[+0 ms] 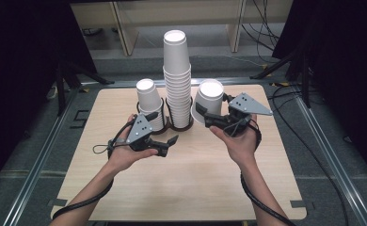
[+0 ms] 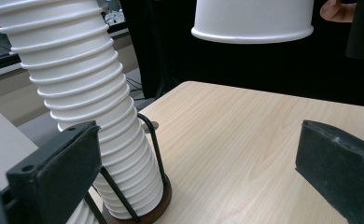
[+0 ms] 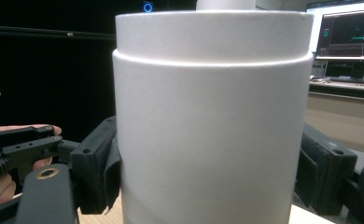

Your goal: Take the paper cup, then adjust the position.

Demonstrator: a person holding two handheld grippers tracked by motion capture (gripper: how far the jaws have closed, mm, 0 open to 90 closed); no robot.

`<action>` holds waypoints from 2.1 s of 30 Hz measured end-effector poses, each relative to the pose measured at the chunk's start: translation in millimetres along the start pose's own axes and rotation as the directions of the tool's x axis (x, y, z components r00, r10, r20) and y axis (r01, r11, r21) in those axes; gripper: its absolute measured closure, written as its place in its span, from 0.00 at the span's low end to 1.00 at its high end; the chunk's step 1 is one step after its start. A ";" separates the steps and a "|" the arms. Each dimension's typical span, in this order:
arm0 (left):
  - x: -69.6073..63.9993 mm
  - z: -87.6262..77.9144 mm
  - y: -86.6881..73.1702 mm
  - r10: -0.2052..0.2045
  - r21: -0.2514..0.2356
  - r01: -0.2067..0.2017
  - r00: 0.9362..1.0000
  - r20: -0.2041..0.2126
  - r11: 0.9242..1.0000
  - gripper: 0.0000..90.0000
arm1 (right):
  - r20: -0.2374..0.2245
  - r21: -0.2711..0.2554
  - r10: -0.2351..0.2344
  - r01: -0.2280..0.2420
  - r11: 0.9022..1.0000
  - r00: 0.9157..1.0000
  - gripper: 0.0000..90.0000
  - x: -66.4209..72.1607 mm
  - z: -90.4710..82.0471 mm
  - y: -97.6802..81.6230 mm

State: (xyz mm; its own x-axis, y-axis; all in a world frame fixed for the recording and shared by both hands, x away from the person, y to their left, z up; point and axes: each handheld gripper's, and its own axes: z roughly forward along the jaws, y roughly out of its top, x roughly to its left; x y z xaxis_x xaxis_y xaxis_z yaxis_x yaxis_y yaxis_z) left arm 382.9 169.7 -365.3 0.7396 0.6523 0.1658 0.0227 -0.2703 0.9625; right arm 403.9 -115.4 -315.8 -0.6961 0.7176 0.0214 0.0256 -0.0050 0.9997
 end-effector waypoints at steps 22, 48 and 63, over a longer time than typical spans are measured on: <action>-22.0 -6.2 -28.7 -0.012 0.042 0.010 0.998 0.056 0.999 0.00 | -0.065 0.086 0.045 -0.039 0.995 0.997 0.24 19.6 -6.0 -50.3; -48.9 -24.8 -86.0 -0.035 0.107 0.022 0.993 0.114 0.994 0.00 | -0.153 0.209 0.143 -0.109 0.972 0.978 0.24 42.0 -7.7 -117.5; -52.3 -29.1 -85.8 -0.079 0.102 0.064 0.985 0.154 0.993 0.00 | -0.215 0.229 0.153 -0.102 0.968 0.965 0.24 53.7 -1.8 -128.1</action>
State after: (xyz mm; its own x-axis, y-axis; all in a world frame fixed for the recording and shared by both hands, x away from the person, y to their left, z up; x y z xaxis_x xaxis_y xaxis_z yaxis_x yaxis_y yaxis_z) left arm 322.7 179.3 -450.3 0.8301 0.5550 0.0538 0.1386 -0.2988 0.9442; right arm 361.9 -77.5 -442.7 -0.8221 0.5414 0.1764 0.2600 0.0812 0.9622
